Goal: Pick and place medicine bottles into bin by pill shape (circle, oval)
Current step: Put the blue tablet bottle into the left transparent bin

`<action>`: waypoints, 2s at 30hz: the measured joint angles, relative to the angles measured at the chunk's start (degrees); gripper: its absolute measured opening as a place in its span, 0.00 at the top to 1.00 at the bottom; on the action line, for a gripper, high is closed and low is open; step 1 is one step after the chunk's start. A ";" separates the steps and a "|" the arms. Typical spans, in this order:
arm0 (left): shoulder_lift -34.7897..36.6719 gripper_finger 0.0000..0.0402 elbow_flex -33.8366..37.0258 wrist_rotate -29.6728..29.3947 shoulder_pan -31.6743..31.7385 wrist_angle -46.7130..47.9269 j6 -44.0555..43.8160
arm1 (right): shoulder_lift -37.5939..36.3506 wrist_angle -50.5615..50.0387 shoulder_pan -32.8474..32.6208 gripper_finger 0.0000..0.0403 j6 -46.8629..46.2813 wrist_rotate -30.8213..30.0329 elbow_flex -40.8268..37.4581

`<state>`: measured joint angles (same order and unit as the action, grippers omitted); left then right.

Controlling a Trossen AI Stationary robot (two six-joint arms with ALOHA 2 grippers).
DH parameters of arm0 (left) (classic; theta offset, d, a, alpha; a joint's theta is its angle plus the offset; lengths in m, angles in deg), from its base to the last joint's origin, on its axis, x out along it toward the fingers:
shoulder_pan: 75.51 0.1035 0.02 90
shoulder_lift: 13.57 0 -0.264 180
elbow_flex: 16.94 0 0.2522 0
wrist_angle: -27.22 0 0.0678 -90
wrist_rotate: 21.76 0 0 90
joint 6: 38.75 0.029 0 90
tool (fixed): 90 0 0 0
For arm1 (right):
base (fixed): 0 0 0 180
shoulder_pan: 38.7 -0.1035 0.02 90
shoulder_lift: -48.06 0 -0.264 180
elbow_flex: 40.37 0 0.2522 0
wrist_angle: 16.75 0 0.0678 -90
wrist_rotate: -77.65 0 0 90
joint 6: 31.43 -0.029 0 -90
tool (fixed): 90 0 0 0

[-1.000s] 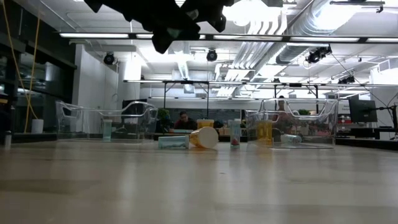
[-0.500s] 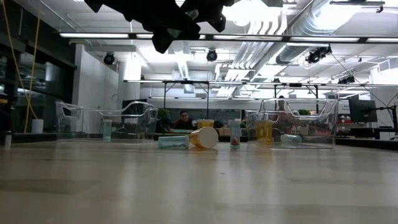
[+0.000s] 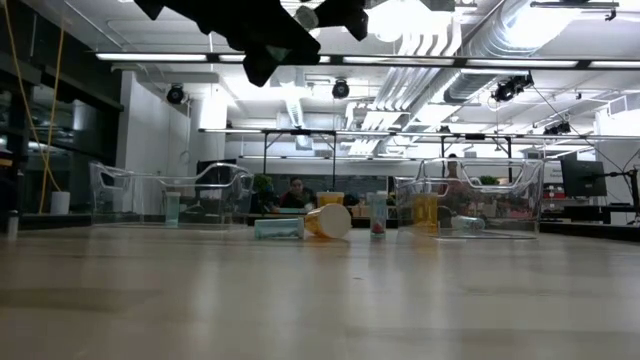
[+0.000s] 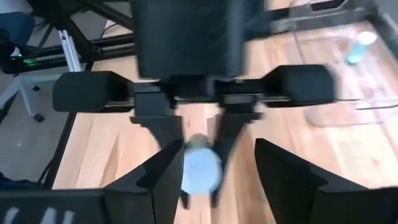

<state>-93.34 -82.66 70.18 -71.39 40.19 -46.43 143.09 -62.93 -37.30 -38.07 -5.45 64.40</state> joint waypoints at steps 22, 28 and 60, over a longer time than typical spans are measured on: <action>12.56 0.82 0.07 -4.63 4.07 -15.46 -4.76 | -5.62 10.39 -0.03 0.50 1.56 -0.45 0.06; 12.87 0.82 0.04 -5.33 3.08 -16.15 -5.94 | -6.38 13.25 -0.32 0.50 2.00 -0.48 0.04; 16.68 0.82 16.87 -10.75 -0.66 -43.42 -17.68 | -2.98 58.56 -3.25 0.50 -14.30 -6.95 -22.56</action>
<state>-76.66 -65.79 59.42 -72.04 -3.23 -64.11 140.11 -4.38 -40.54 -52.37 -12.41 41.83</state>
